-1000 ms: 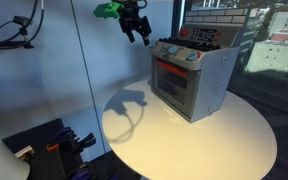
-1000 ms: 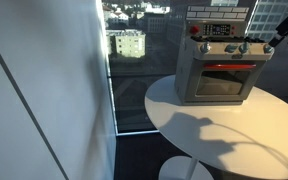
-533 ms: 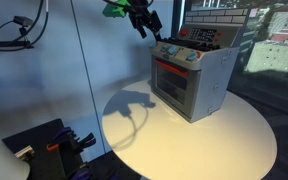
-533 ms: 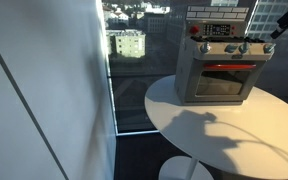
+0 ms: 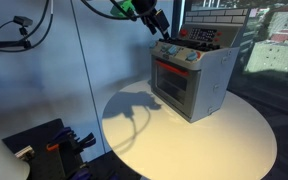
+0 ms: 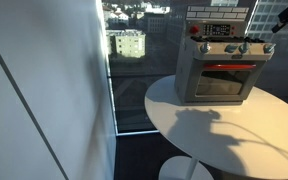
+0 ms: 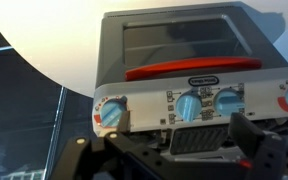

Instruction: Turn the knob of the stove on the right in an anticlockwise direction

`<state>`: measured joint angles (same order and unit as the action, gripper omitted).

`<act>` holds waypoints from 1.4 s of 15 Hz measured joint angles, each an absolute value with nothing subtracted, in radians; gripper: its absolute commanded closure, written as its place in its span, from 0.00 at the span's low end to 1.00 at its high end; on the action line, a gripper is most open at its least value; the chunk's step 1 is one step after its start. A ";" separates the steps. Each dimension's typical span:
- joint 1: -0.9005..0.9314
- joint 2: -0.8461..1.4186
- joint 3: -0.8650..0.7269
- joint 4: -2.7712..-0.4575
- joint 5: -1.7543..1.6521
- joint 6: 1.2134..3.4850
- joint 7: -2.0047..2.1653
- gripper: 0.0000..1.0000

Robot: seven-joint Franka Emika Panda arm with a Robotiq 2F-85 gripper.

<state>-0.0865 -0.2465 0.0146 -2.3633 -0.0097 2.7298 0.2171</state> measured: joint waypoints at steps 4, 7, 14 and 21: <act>-0.108 -0.223 0.014 -2.358 -0.008 2.779 0.295 0.00; -0.115 -0.201 0.011 -2.357 0.006 2.821 0.357 0.00; -0.118 -0.164 0.010 -2.359 0.033 2.887 0.431 0.00; -0.118 -0.159 0.009 -2.359 0.044 2.888 0.434 0.00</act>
